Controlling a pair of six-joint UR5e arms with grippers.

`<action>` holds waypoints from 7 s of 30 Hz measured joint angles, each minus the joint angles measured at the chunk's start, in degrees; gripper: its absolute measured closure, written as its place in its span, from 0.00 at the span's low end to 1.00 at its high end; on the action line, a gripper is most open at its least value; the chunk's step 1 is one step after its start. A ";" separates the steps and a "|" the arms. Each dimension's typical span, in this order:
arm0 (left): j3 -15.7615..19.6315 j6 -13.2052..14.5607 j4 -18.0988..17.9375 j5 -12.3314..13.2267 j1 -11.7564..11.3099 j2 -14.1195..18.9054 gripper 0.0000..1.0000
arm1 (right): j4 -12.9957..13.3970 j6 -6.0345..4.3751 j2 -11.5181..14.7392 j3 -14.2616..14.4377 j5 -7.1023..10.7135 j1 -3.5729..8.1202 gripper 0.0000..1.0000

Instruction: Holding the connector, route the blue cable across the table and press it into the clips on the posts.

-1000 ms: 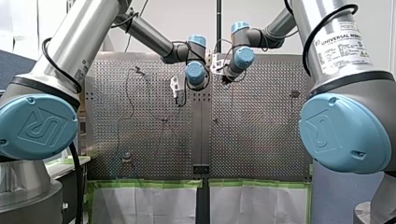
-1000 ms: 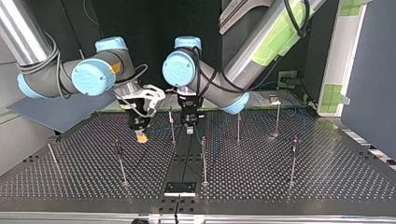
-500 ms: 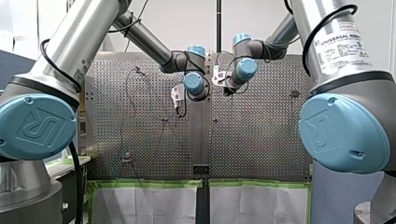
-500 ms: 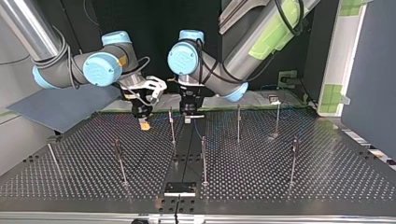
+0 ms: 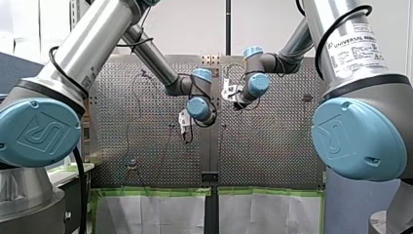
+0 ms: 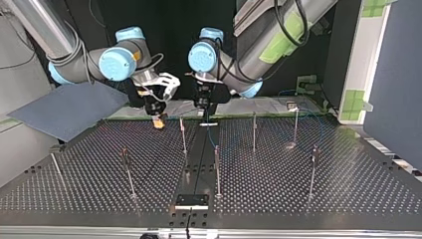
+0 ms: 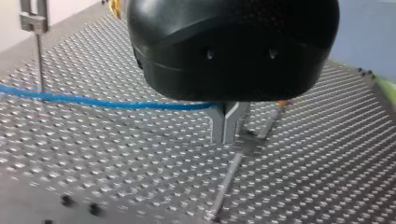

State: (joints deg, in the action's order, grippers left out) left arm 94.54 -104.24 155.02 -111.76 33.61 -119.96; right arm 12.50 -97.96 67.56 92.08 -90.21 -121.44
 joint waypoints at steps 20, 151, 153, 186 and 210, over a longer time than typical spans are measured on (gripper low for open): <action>3.74 -2.32 -9.02 8.32 -1.96 -1.98 1.00 | 6.18 -1.25 -3.30 8.26 -1.13 2.01 1.00; -5.85 -3.05 2.76 0.33 9.78 -1.25 0.00 | 2.37 0.59 -5.14 -0.81 3.44 13.89 1.00; -6.71 -3.42 3.57 -0.28 9.96 -2.08 0.00 | 2.33 0.70 -5.10 -0.83 3.56 14.10 1.00; -23.61 -5.18 5.49 -5.21 10.10 -16.66 0.00 | 2.46 1.81 -5.11 -0.80 6.74 14.90 1.00; -29.38 -5.33 3.67 -7.96 8.83 -19.85 0.00 | 2.54 2.12 -5.17 -0.80 7.83 15.31 1.00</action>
State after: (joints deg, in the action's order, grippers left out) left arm 65.16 -109.57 158.70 -119.73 42.44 -139.81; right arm 15.04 -95.84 62.38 91.28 -82.38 -106.13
